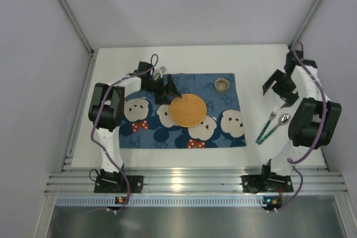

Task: Set the dinner table for one person

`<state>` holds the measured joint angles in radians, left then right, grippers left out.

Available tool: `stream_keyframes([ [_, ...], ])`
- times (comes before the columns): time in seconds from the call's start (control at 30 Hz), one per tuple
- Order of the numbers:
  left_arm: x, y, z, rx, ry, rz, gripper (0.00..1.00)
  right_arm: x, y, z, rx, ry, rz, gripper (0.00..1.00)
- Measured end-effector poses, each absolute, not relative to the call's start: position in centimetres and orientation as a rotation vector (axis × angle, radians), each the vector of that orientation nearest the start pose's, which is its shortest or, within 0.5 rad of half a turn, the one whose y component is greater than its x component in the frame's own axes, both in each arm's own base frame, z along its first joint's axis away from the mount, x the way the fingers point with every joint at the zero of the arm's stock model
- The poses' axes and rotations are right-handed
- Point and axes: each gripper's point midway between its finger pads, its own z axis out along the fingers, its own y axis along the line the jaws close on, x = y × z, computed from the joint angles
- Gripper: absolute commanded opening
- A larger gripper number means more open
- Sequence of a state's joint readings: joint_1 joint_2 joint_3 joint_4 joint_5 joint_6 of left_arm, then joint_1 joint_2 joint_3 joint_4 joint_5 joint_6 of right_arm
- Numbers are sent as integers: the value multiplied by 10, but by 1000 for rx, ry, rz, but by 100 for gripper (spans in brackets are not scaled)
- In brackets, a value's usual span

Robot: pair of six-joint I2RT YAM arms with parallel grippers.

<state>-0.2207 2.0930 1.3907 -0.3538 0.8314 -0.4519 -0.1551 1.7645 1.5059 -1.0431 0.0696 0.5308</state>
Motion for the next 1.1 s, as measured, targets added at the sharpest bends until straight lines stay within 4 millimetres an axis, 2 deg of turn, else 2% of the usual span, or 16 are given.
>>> stream_keyframes([
  [0.03,391,-234,56,3,2644,-1327,96,337,-59,108,1078,2685,-29,98],
  [0.1,391,-236,56,9,2640,-1332,96,311,-71,88,1212,2712,-48,95],
  [0.2,389,-240,55,19,2629,-1348,96,288,-63,65,1261,2794,-52,87],
  [0.27,389,-241,55,21,2622,-1358,96,285,-57,61,1256,2817,-34,82],
  [0.4,388,-241,56,27,2608,-1365,96,292,-53,59,1228,2805,-7,74],
  [0.5,387,-241,56,31,2605,-1363,96,296,-53,55,1215,2801,-5,62],
  [0.63,387,-241,56,36,2610,-1336,96,285,-51,38,1225,2839,-20,57],
  [0.8,391,-235,55,19,2670,-1191,97,268,-46,19,1244,2894,-37,57],
  [0.9,400,-224,54,0,2708,-1034,97,266,-45,16,1244,2904,-39,52],
  [0.97,410,-212,56,-30,2725,-911,97,267,-45,15,1234,2903,-31,33],
  [1.0,412,-210,57,-35,2726,-887,98,268,-45,15,1234,2898,-28,33],
  [1.03,416,-205,58,-48,2729,-840,98,269,-45,14,1234,2896,-26,21],
  [1.07,420,-201,59,-54,2728,-802,98,269,-45,14,1234,2897,-25,15],
  [1.1,423,-197,59,-62,2728,-767,98,268,-45,14,1227,2903,-31,0],
])
